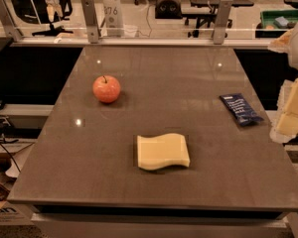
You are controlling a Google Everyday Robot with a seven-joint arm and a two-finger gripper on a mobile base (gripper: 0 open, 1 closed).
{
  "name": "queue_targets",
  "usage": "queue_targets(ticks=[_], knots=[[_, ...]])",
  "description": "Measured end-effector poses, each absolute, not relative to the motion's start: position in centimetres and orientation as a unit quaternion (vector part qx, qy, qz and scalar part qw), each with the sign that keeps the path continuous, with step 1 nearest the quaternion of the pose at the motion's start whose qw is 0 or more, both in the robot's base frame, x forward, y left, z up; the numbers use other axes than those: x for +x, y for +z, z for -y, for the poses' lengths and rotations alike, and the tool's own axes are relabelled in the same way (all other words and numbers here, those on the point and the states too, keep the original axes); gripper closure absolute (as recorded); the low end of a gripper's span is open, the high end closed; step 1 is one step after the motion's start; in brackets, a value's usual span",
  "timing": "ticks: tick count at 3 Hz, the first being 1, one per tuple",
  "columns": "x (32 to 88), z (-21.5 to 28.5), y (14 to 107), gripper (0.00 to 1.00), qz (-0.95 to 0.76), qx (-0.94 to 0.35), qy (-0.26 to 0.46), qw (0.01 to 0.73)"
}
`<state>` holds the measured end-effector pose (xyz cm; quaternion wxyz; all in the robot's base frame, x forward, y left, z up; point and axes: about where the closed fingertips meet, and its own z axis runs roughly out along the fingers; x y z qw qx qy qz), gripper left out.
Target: Pick apple
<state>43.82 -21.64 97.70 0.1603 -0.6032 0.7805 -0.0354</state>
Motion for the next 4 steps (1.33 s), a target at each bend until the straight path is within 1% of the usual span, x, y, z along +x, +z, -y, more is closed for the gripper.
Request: queue_targets(ticks=[1, 2, 4], knots=[[43.8, 21.6, 97.7, 0.0, -0.781, -0.603, -0.036, 0.16], [44.1, 20.5, 97.2, 0.0, -0.771, -0.615, -0.04, 0.159], [48.1, 14.8, 93.6, 0.0, -0.738, -0.653, -0.018, 0.168]])
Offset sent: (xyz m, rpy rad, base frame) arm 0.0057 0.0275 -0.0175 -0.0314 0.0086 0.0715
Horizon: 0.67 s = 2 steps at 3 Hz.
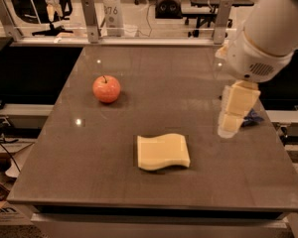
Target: Pick apple
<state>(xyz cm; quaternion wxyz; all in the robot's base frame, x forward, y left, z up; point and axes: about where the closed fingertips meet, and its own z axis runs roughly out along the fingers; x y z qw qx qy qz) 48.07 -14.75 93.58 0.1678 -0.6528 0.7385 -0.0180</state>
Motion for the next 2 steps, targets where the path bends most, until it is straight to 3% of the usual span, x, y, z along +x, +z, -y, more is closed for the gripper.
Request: queue_targets(ticks=[2], knots=[[54.2, 9.5, 90.6, 0.0, -0.729, -0.657, 0.028, 0.189]])
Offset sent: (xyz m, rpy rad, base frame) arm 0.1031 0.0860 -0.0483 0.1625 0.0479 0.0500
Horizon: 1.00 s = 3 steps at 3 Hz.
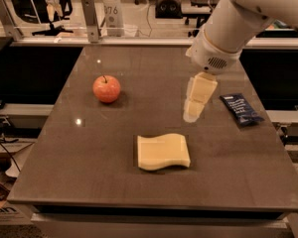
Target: Pick apple
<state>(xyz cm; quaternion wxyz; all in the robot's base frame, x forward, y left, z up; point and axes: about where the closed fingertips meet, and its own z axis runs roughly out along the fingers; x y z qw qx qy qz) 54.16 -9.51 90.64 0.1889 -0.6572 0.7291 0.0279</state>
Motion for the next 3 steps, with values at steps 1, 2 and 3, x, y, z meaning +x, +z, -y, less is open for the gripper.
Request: queue_targets(ticks=[1, 2, 3], knots=[[56.7, 6.7, 89.3, 0.0, -0.725, -0.656, 0.054, 0.201], [58.4, 4.1, 88.2, 0.0, -0.726, -0.648, 0.085, 0.213], [59.2, 1.3, 87.1, 0.0, -0.724, -0.642, 0.113, 0.225]])
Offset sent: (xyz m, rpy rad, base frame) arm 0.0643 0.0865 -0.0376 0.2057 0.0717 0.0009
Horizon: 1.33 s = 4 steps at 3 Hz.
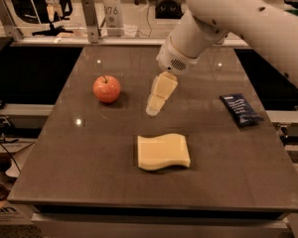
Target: Pick apple
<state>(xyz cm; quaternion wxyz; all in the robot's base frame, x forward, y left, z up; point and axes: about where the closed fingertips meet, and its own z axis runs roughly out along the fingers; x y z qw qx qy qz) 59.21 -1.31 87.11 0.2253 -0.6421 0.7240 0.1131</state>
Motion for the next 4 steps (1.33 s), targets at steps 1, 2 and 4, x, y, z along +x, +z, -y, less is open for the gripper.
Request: queue_targets(ticks=[1, 2, 4], knots=[[59.8, -1.3, 86.5, 0.0, -0.717, -0.638, 0.132, 0.247], [60.4, -3.9, 86.1, 0.0, -0.704, -0.64, 0.143, 0.271], [61.8, -8.1, 85.1, 0.0, -0.686, -0.637, 0.172, 0.305]])
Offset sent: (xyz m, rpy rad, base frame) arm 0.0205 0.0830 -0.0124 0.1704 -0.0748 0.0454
